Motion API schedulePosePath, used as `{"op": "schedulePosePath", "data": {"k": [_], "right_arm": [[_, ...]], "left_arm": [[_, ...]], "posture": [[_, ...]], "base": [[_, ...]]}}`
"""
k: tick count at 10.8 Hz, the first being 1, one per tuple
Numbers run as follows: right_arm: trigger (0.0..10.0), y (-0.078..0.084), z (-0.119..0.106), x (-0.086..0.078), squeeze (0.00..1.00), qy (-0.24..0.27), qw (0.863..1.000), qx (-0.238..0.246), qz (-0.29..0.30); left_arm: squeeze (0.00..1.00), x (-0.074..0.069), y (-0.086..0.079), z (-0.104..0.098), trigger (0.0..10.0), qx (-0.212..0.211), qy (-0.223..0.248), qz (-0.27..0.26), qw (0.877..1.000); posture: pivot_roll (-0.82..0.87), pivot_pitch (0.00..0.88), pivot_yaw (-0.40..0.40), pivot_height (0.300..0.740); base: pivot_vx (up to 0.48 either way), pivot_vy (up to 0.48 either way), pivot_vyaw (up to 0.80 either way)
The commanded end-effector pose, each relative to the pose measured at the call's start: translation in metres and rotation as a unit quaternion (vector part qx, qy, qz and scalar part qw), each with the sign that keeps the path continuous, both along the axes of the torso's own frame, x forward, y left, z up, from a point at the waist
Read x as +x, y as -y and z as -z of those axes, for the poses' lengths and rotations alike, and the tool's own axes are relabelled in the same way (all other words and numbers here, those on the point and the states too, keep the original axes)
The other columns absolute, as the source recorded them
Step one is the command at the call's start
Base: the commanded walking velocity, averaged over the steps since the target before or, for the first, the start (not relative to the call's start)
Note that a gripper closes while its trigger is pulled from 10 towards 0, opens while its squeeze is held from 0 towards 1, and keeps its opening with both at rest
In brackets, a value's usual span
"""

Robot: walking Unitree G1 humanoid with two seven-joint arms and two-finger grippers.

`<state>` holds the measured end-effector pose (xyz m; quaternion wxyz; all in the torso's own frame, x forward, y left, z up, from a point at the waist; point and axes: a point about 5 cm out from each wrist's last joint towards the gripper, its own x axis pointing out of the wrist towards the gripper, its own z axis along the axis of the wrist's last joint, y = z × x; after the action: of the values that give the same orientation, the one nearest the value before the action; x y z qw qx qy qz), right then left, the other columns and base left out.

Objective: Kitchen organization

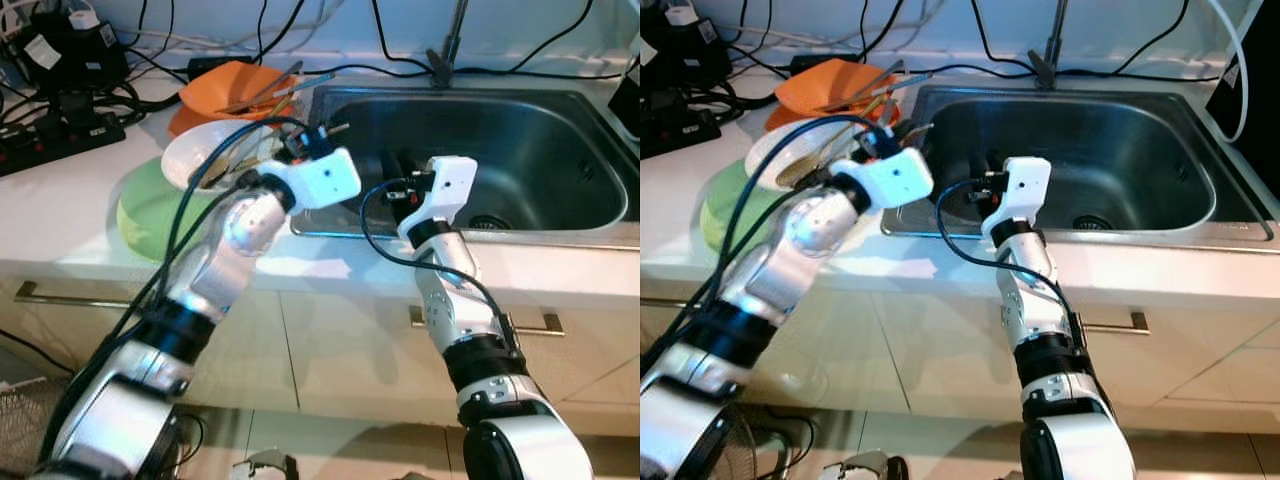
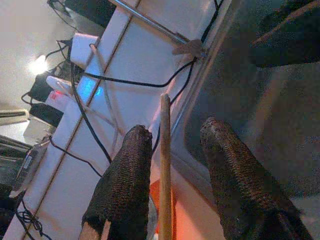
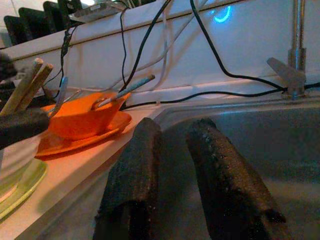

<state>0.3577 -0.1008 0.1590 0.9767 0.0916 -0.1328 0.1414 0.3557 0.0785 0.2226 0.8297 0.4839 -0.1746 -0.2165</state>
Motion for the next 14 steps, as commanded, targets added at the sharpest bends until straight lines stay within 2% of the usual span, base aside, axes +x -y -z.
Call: {"op": "schedulePosePath", "data": {"k": [1,3,7,8,12,14], "right_arm": [[10.0,-0.001,-0.003,0.002,0.00,0.001,1.000,0.002,0.000],[10.0,0.000,-0.003,0.002,0.00,0.002,1.000,0.004,0.002],[10.0,-0.001,-0.003,0.002,0.00,0.002,1.000,0.005,0.004],[10.0,0.000,-0.003,0.002,0.00,0.001,1.000,0.005,0.005],[10.0,0.000,-0.002,0.001,0.00,0.000,1.000,0.006,0.004],[10.0,0.000,-0.002,0.002,0.00,-0.002,1.000,0.005,0.004]], "left_arm": [[0.00,0.005,0.003,-0.003,10.0,0.013,0.005,-0.006,1.000],[0.00,0.014,0.005,-0.007,10.0,0.018,0.020,-0.023,0.999],[0.00,0.025,0.012,-0.003,10.0,0.051,0.014,-0.034,0.998],[0.00,0.026,0.012,-0.002,0.0,0.042,0.011,-0.035,0.998],[0.00,0.029,0.012,-0.007,0.0,0.024,0.017,-0.038,0.999],[0.00,0.029,0.010,-0.020,0.0,-0.022,0.021,-0.038,0.999]], "posture": [[0.09,0.043,0.039,0.740],[0.08,0.043,0.042,0.740],[0.07,0.051,0.046,0.740],[0.07,0.052,0.047,0.740],[0.08,0.055,0.044,0.740],[0.08,0.054,0.040,0.740]], "base": [[0.000,0.000,0.00],[0.000,0.000,0.00],[0.000,0.000,0.00],[0.000,0.000,0.00],[0.000,0.000,0.00],[0.000,0.000,0.00]]}}
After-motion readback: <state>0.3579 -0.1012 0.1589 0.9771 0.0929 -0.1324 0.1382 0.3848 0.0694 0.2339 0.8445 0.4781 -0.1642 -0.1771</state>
